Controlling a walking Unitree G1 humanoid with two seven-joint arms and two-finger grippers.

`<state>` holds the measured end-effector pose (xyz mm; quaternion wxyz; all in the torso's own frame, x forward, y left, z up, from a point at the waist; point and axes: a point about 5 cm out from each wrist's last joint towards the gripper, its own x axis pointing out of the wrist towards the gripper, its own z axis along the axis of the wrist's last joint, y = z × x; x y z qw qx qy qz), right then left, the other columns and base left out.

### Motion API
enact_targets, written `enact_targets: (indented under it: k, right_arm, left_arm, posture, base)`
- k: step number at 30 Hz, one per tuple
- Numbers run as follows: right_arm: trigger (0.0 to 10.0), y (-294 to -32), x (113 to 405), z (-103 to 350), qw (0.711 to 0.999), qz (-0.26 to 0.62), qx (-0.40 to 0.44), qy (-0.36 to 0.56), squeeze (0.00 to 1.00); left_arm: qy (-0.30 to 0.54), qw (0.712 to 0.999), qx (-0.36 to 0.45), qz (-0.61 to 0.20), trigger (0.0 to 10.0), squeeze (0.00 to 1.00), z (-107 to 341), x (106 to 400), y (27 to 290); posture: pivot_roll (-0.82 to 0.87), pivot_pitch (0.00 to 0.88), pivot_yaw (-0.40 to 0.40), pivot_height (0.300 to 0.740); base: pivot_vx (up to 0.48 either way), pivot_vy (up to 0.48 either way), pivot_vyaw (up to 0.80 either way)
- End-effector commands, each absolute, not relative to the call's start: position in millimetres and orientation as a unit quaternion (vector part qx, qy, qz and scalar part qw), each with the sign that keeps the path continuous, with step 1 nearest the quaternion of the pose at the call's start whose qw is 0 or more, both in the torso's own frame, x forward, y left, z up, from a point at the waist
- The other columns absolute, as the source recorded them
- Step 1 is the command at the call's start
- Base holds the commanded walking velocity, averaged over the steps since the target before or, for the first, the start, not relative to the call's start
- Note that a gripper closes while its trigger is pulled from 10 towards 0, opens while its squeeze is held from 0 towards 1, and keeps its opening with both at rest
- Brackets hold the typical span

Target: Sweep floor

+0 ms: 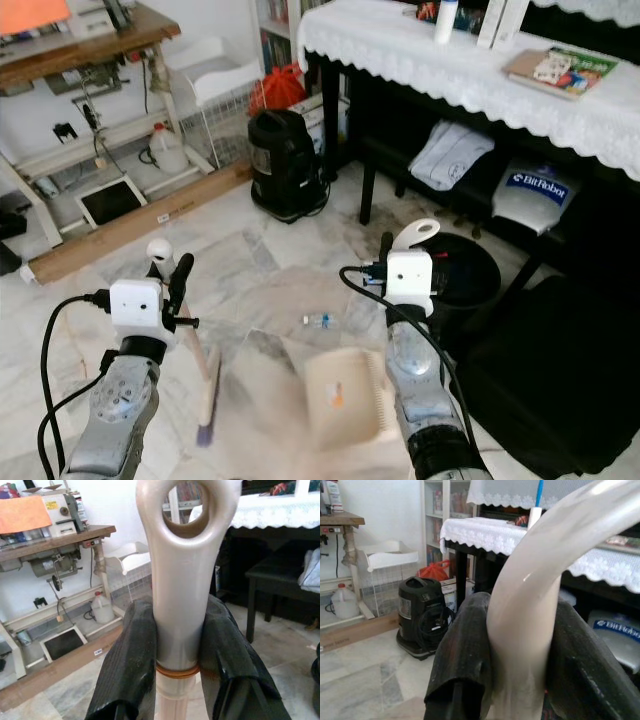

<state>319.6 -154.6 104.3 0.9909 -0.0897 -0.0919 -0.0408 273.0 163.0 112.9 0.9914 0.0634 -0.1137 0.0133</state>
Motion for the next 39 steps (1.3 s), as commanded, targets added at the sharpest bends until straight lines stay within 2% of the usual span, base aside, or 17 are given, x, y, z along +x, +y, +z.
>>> enact_targets:
  k: [1,13,27,39]
  right_arm:
    - [10.0,-151.7,321.5,110.7,0.990,-0.039,-0.085,-0.106,0.00]
    - [10.0,-150.7,321.6,110.9,0.990,-0.034,-0.090,-0.107,0.00]
    - [10.0,-149.8,321.9,110.1,0.990,-0.028,-0.091,-0.104,0.00]
    - [10.0,-150.0,321.9,110.8,0.990,-0.026,-0.095,-0.105,0.00]
  left_arm:
    - [-0.126,0.989,0.075,0.018,10.0,0.00,118.4,273.1,165.7]
    - [-0.127,0.989,0.075,0.018,10.0,0.00,118.7,273.5,165.1]
    - [-0.127,0.988,0.079,0.023,10.0,0.00,118.7,272.9,166.0]
    - [-0.128,0.989,0.075,0.028,10.0,0.00,118.6,272.8,166.4]
  posture:
    - [0.11,0.091,0.025,0.740]
    - [0.11,0.084,0.025,0.740]
    - [0.11,0.092,0.020,0.740]
    - [0.11,0.095,0.017,0.740]
  base:
    - [0.000,0.000,0.00]
    - [0.120,0.000,0.00]
    - [0.000,0.000,0.00]
    - [0.000,-0.178,0.00]
